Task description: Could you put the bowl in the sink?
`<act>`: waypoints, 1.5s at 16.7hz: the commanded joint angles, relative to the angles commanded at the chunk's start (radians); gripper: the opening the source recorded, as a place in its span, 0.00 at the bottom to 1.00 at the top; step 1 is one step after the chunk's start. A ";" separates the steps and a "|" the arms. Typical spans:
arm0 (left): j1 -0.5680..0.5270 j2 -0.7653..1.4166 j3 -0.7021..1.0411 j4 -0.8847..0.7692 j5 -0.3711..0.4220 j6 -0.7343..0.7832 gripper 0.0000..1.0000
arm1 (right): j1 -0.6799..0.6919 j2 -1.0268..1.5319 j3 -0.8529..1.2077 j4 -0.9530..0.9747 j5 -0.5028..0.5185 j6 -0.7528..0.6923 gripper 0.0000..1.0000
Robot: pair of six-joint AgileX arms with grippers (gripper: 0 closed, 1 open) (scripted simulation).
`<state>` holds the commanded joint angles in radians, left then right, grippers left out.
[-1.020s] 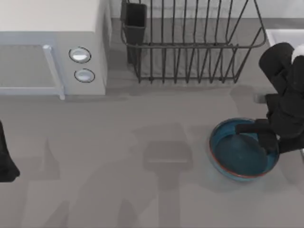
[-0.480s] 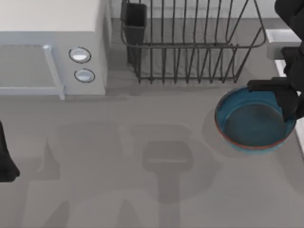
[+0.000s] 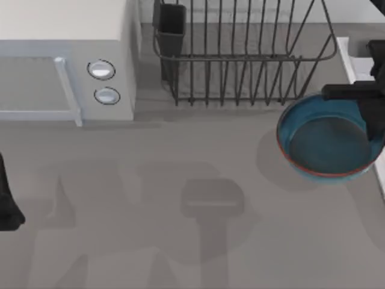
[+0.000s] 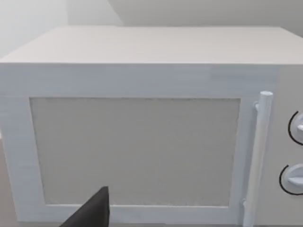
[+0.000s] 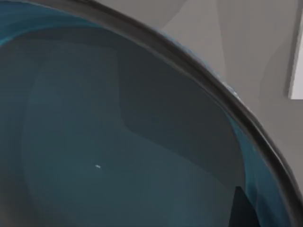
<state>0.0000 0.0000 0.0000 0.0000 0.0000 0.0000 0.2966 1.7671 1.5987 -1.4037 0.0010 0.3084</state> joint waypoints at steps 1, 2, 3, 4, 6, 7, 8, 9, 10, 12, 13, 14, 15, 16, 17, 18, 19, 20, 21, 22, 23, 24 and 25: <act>0.000 0.000 0.000 0.000 0.000 0.000 1.00 | -0.003 -0.002 -0.005 0.009 -0.004 -0.002 0.00; 0.000 0.000 0.000 0.000 0.000 0.000 1.00 | -0.008 -0.007 -0.014 0.029 -0.013 -0.006 0.00; 0.000 0.000 0.000 0.000 0.000 0.000 1.00 | -0.017 -0.012 -0.029 0.058 -0.026 -0.012 0.00; 0.000 0.000 0.000 0.000 0.000 0.000 1.00 | -0.029 -0.019 -0.048 0.098 -0.042 -0.018 0.00; 0.000 0.000 0.000 0.000 0.000 0.000 1.00 | -0.062 -0.034 -0.104 0.206 -0.083 -0.035 0.00; 0.000 0.000 0.000 0.000 0.000 0.000 1.00 | -0.083 -0.040 -0.140 0.274 -0.107 -0.044 0.00; 0.000 0.000 0.000 0.000 0.000 0.000 1.00 | -0.106 -0.045 -0.181 0.348 -0.131 -0.054 0.00; 0.000 0.000 0.000 0.000 0.000 0.000 1.00 | -0.133 -0.049 -0.229 0.431 -0.156 -0.065 0.00; 0.000 0.000 0.000 0.000 0.000 0.000 1.00 | -0.163 -0.051 -0.281 0.519 -0.182 -0.076 0.00; 0.000 0.000 0.000 0.000 0.000 0.000 1.00 | -0.228 -0.053 -0.395 0.711 -0.232 -0.100 0.00; 0.000 0.000 0.000 0.000 0.000 0.000 1.00 | -0.264 -0.052 -0.456 0.814 -0.256 -0.112 0.00; 0.000 0.000 0.000 0.000 0.000 0.000 1.00 | -0.300 -0.052 -0.518 0.919 -0.279 -0.125 0.00; 0.000 0.000 0.000 0.000 0.000 0.000 1.00 | -0.338 -0.051 -0.579 1.027 -0.301 -0.138 0.00; 0.000 0.000 0.000 0.000 0.000 0.000 1.00 | -0.376 -0.052 -0.639 1.136 -0.322 -0.152 0.00; 0.000 0.000 0.000 0.000 0.000 0.000 1.00 | -0.415 -0.053 -0.696 1.247 -0.342 -0.165 0.00; 0.000 0.000 0.000 0.000 0.000 0.000 1.00 | -0.454 -0.056 -0.749 1.358 -0.361 -0.179 0.00; 0.000 0.000 0.000 0.000 0.000 0.000 1.00 | -0.493 -0.061 -0.799 1.467 -0.378 -0.192 0.00; 0.000 0.000 0.000 0.000 0.000 0.000 1.00 | -0.532 -0.069 -0.843 1.575 -0.395 -0.205 0.00; 0.000 0.000 0.000 0.000 0.000 0.000 1.00 | -0.571 -0.081 -0.882 1.679 -0.411 -0.217 0.00; 0.000 0.000 0.000 0.000 0.000 0.000 1.00 | -0.608 -0.096 -0.915 1.780 -0.425 -0.229 0.00; 0.000 0.000 0.000 0.000 0.000 0.000 1.00 | -0.643 -0.113 -0.942 1.875 -0.439 -0.240 0.00; 0.000 0.000 0.000 0.000 0.000 0.000 1.00 | -0.676 -0.133 -0.964 1.963 -0.451 -0.250 0.00; 0.000 0.000 0.000 0.000 0.000 0.000 1.00 | -0.707 -0.156 -0.981 2.043 -0.462 -0.260 0.00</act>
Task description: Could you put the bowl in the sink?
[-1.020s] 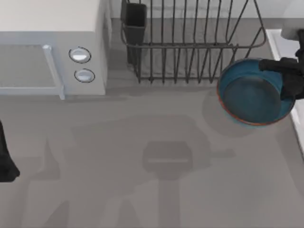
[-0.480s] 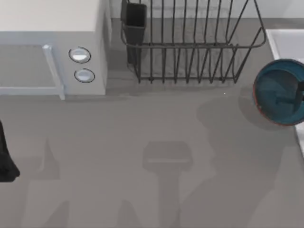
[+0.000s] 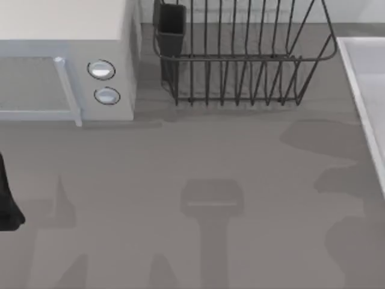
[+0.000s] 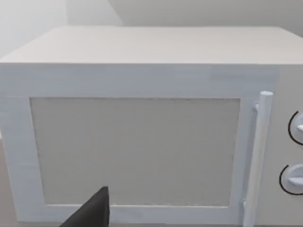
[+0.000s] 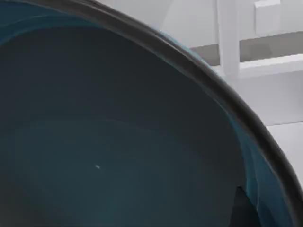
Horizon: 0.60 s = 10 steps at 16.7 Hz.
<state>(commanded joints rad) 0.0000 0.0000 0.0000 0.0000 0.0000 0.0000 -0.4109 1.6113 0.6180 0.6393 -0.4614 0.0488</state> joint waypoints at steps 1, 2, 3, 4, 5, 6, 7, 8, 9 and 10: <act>0.000 0.000 0.000 0.000 0.000 0.000 1.00 | -0.028 -0.024 -0.012 0.070 -0.010 -0.008 0.00; 0.000 0.000 0.000 0.000 0.000 0.000 1.00 | -0.053 -0.047 -0.018 0.129 -0.019 -0.015 0.00; 0.000 0.000 0.000 0.000 0.000 0.000 1.00 | -0.074 -0.069 -0.022 0.177 -0.026 -0.021 0.00; 0.000 0.000 0.000 0.000 0.000 0.000 1.00 | -0.091 -0.088 -0.023 0.215 -0.032 -0.025 0.00; 0.000 0.000 0.000 0.000 0.000 0.000 1.00 | -0.104 -0.104 -0.023 0.243 -0.036 -0.028 0.00; 0.000 0.000 0.000 0.000 0.000 0.000 1.00 | -0.112 -0.114 -0.023 0.260 -0.039 -0.030 0.00; 0.000 0.000 0.000 0.000 0.000 0.000 1.00 | -0.116 -0.118 -0.022 0.267 -0.040 -0.031 0.00; 0.000 0.000 0.000 0.000 0.000 0.000 1.00 | -0.116 -0.118 -0.022 0.267 -0.040 -0.031 0.00; 0.000 0.000 0.000 0.000 0.000 0.000 1.00 | -0.116 -0.118 -0.022 0.267 -0.040 -0.031 0.00; 0.000 0.000 0.000 0.000 0.000 0.000 1.00 | -0.116 -0.118 -0.022 0.267 -0.040 -0.031 0.00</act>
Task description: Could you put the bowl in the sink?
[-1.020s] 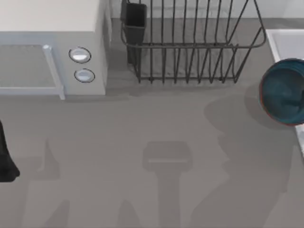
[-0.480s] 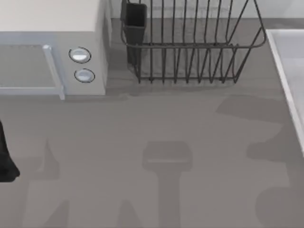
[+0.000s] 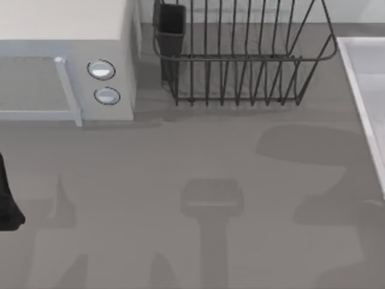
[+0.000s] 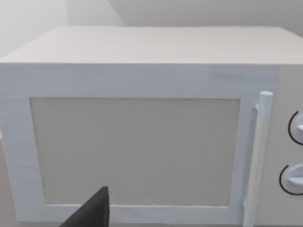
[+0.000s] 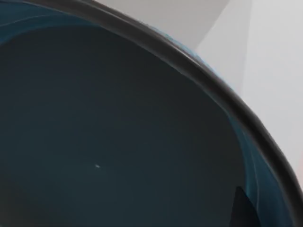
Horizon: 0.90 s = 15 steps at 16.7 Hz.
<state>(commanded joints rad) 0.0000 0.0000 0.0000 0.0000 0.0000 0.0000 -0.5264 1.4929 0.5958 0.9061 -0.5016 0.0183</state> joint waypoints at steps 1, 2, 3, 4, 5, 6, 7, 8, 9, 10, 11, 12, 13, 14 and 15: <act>0.000 0.000 0.000 0.000 0.000 0.000 1.00 | 0.004 0.004 0.002 -0.002 0.001 0.001 0.00; 0.000 0.000 0.000 0.000 0.000 0.000 1.00 | 0.004 0.006 0.002 0.000 0.001 0.001 0.00; 0.000 0.000 0.000 0.000 0.000 0.000 1.00 | 0.004 0.018 0.001 0.012 0.000 0.001 0.00; 0.000 0.000 0.000 0.000 0.000 0.000 1.00 | 0.004 0.040 -0.001 0.035 -0.001 0.001 0.00; 0.000 0.000 0.000 0.000 0.000 0.000 1.00 | 0.003 0.073 -0.005 0.069 -0.002 0.001 0.00; 0.000 0.000 0.000 0.000 0.000 0.000 1.00 | 0.001 0.116 -0.009 0.113 -0.002 0.001 0.00; 0.000 0.000 0.000 0.000 0.000 0.000 1.00 | -0.001 0.168 -0.015 0.168 -0.002 0.001 0.00; 0.000 0.000 0.000 0.000 0.000 0.000 1.00 | -0.003 0.227 -0.022 0.233 -0.002 0.001 0.00; 0.000 0.000 0.000 0.000 0.000 0.000 1.00 | -0.005 0.290 -0.030 0.308 -0.002 0.000 0.00; 0.000 0.000 0.000 0.000 0.000 0.000 1.00 | -0.006 0.355 -0.040 0.389 -0.002 -0.001 0.00; 0.000 0.000 0.000 0.000 0.000 0.000 1.00 | -0.007 0.420 -0.050 0.471 -0.001 -0.002 0.00; 0.000 0.000 0.000 0.000 0.000 0.000 1.00 | -0.007 0.481 -0.060 0.550 0.000 -0.002 0.00; 0.000 0.000 0.000 0.000 0.000 0.000 1.00 | -0.006 0.539 -0.071 0.621 0.002 -0.003 0.00; 0.000 0.000 0.000 0.000 0.000 0.000 1.00 | -0.005 0.590 -0.081 0.683 0.004 -0.003 0.00; 0.000 0.000 0.000 0.000 0.000 0.000 1.00 | -0.004 0.634 -0.089 0.733 0.005 -0.004 0.00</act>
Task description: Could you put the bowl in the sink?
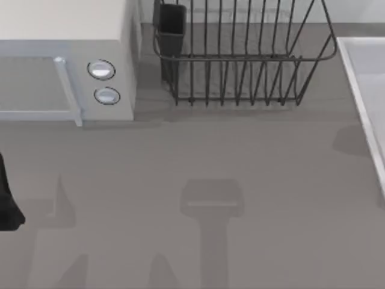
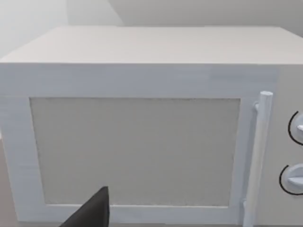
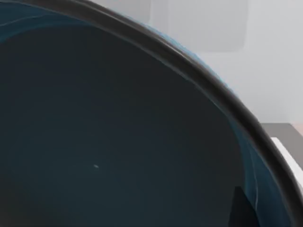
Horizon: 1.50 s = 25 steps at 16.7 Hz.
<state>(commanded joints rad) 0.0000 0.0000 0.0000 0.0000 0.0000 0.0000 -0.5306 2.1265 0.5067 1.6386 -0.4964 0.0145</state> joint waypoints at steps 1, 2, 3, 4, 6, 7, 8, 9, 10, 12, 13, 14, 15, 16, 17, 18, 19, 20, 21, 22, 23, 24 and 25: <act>0.000 0.000 0.000 0.000 0.000 0.000 1.00 | 0.001 0.036 -0.007 0.040 0.001 0.000 0.00; 0.000 0.000 0.000 0.000 0.000 0.000 1.00 | 0.002 0.064 -0.012 0.069 0.003 0.000 0.00; 0.000 0.000 0.000 0.000 0.000 0.000 1.00 | 0.002 0.082 -0.016 0.087 0.004 0.000 0.00; 0.000 0.000 0.000 0.000 0.000 0.000 1.00 | 0.003 0.090 -0.017 0.096 0.004 0.000 0.00; 0.000 0.000 0.000 0.000 0.000 0.000 1.00 | 0.003 0.090 -0.017 0.096 0.004 0.000 0.00; 0.000 0.000 0.000 0.000 0.000 0.000 1.00 | 0.003 0.090 -0.017 0.096 0.004 0.000 0.00; 0.000 0.000 0.000 0.000 0.000 0.000 1.00 | 0.003 0.090 -0.017 0.096 0.004 0.000 0.00; 0.000 0.000 0.000 0.000 0.000 0.000 1.00 | 0.003 0.090 -0.017 0.096 0.004 0.000 0.08; 0.000 0.000 0.000 0.000 0.000 0.000 1.00 | 0.003 0.090 -0.017 0.096 0.004 0.000 0.15; 0.000 0.000 0.000 0.000 0.000 0.000 1.00 | 0.003 0.090 -0.017 0.096 0.004 0.000 0.30; 0.000 0.000 0.000 0.000 0.000 0.000 1.00 | 0.003 0.090 -0.017 0.096 0.004 0.000 0.38; 0.000 0.000 0.000 0.000 0.000 0.000 1.00 | 0.003 0.090 -0.017 0.096 0.004 0.000 0.45; 0.000 0.000 0.000 0.000 0.000 0.000 1.00 | 0.003 0.090 -0.017 0.096 0.004 0.000 0.53; 0.000 0.000 0.000 0.000 0.000 0.000 1.00 | 0.003 0.090 -0.017 0.096 0.004 0.000 0.60; 0.000 0.000 0.000 0.000 0.000 0.000 1.00 | 0.003 0.090 -0.017 0.096 0.004 0.000 0.68; 0.000 0.000 0.000 0.000 0.000 0.000 1.00 | 0.003 0.090 -0.017 0.096 0.004 0.000 0.75; 0.000 0.000 0.000 0.000 0.000 0.000 1.00 | 0.003 0.090 -0.017 0.096 0.004 0.000 0.83; 0.000 0.000 0.000 0.000 0.000 0.000 1.00 | 0.003 0.090 -0.017 0.096 0.004 0.000 0.90; 0.000 0.000 0.000 0.000 0.000 0.000 1.00 | 0.003 0.090 -0.017 0.096 0.004 0.000 0.98; 0.000 0.000 0.000 0.000 0.000 0.000 1.00 | 0.003 0.090 -0.017 0.096 0.004 0.000 1.00; 0.000 0.000 0.000 0.000 0.000 0.000 1.00 | 0.003 0.090 -0.017 0.096 0.004 0.000 1.00; 0.000 0.000 0.000 0.000 0.000 0.000 1.00 | 0.003 0.090 -0.017 0.096 0.004 0.000 1.00; 0.000 0.000 0.000 0.000 0.000 0.000 1.00 | 0.003 0.090 -0.017 0.096 0.004 0.000 1.00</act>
<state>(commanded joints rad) 0.0000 0.0000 0.0000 0.0000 0.0000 0.0000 -0.5280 2.2164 0.4893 1.7342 -0.4924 0.0146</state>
